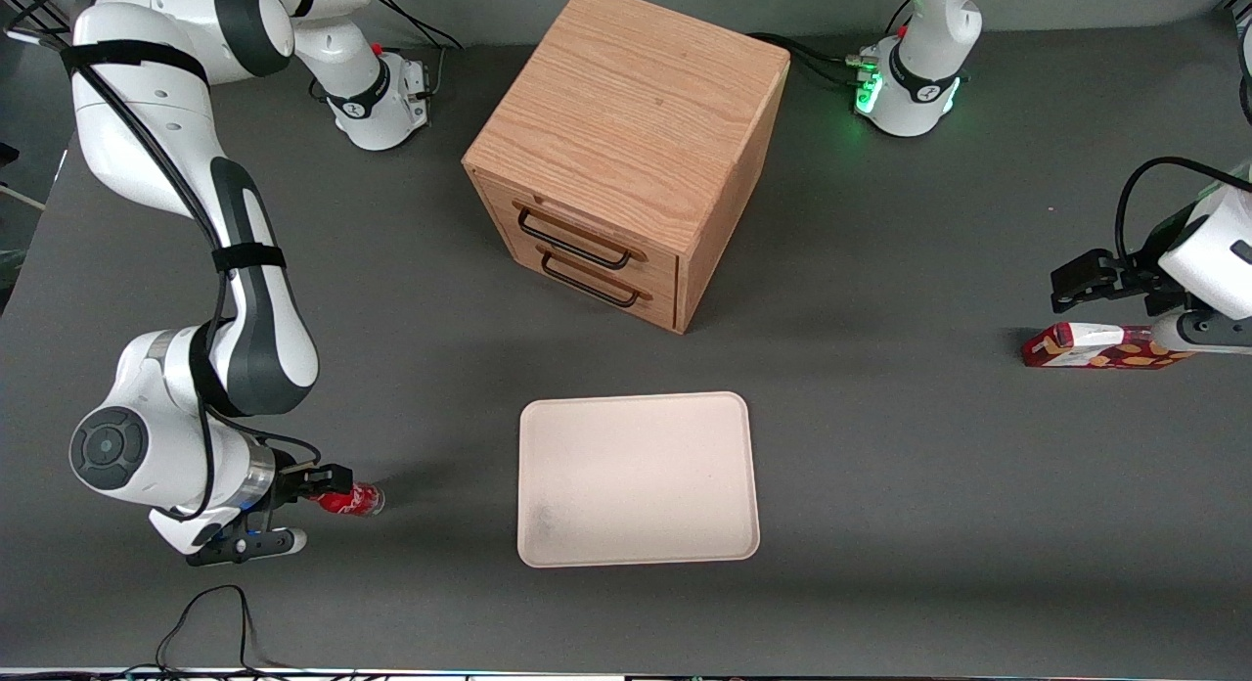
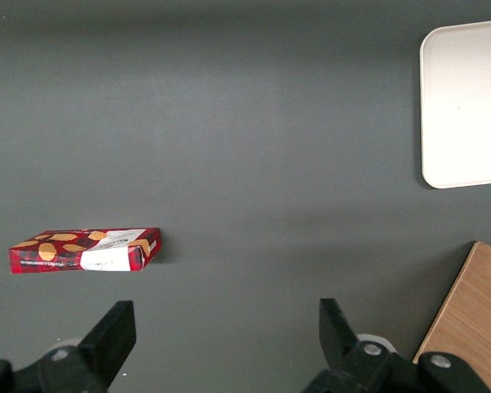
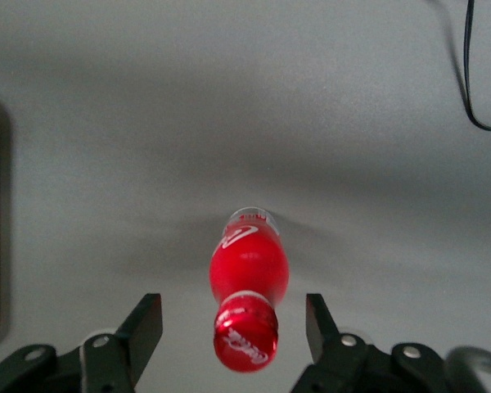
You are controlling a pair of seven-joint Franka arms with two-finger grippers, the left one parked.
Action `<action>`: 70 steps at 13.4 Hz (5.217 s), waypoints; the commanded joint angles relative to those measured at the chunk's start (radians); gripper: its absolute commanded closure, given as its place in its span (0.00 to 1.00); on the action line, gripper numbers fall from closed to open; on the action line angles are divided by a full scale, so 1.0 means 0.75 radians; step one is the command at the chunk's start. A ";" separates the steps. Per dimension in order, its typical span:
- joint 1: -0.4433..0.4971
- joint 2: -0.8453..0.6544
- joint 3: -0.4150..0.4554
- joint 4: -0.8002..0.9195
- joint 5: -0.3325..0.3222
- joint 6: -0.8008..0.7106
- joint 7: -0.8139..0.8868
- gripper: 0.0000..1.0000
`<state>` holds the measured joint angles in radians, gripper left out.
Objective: Place coke bottle on tray
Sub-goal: 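Close the right gripper around the bottle's neck and lift it, then carry the held bottle with the right gripper over the cream tray, then lower the bottle onto the tray and open the right gripper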
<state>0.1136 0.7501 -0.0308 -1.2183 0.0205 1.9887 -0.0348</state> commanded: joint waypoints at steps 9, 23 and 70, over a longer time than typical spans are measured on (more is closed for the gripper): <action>0.000 -0.092 -0.004 -0.124 -0.007 0.040 -0.019 1.00; -0.039 -0.243 -0.014 0.384 -0.023 -0.814 -0.003 1.00; 0.339 0.207 0.203 0.293 -0.193 0.153 0.243 0.00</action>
<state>0.3650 0.9042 0.1184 -1.0039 -0.1018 2.0862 0.1166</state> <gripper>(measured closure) 0.568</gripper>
